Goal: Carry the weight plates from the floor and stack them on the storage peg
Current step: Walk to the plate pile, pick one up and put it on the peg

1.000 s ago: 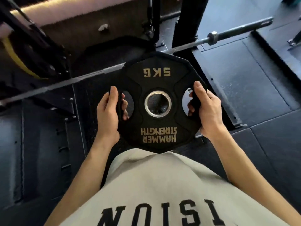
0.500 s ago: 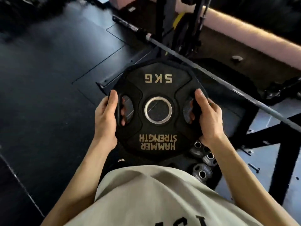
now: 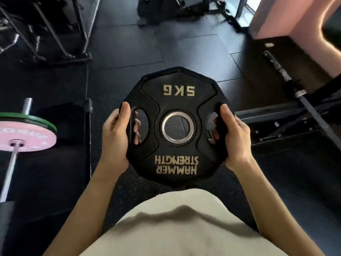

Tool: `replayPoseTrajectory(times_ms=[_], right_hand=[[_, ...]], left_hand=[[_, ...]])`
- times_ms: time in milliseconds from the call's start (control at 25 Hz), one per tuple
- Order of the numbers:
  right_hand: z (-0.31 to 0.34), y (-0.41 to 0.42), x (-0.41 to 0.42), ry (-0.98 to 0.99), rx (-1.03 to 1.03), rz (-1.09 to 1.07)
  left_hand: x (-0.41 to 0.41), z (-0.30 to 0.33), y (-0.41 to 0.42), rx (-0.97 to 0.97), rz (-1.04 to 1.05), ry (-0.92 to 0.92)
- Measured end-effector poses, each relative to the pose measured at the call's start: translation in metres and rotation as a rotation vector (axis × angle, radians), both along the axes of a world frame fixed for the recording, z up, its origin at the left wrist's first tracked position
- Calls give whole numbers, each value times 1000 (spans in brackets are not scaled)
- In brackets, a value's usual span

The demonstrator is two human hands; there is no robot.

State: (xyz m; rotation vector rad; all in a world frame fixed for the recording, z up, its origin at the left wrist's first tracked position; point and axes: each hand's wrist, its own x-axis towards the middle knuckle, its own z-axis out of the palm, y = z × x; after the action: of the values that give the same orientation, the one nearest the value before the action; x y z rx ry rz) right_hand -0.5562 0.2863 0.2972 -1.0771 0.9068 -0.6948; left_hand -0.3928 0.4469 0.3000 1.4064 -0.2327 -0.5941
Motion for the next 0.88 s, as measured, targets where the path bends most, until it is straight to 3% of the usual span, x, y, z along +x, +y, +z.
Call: replayPoseTrajectory(times_ms=[320,880], right_hand=[[-9,-55,170,-2,6,139],[-13,-276,450,47,53,106]], left_hand=[[142,-5,-32,-3,139,-19],[426,-11,-259,74,136,-18]])
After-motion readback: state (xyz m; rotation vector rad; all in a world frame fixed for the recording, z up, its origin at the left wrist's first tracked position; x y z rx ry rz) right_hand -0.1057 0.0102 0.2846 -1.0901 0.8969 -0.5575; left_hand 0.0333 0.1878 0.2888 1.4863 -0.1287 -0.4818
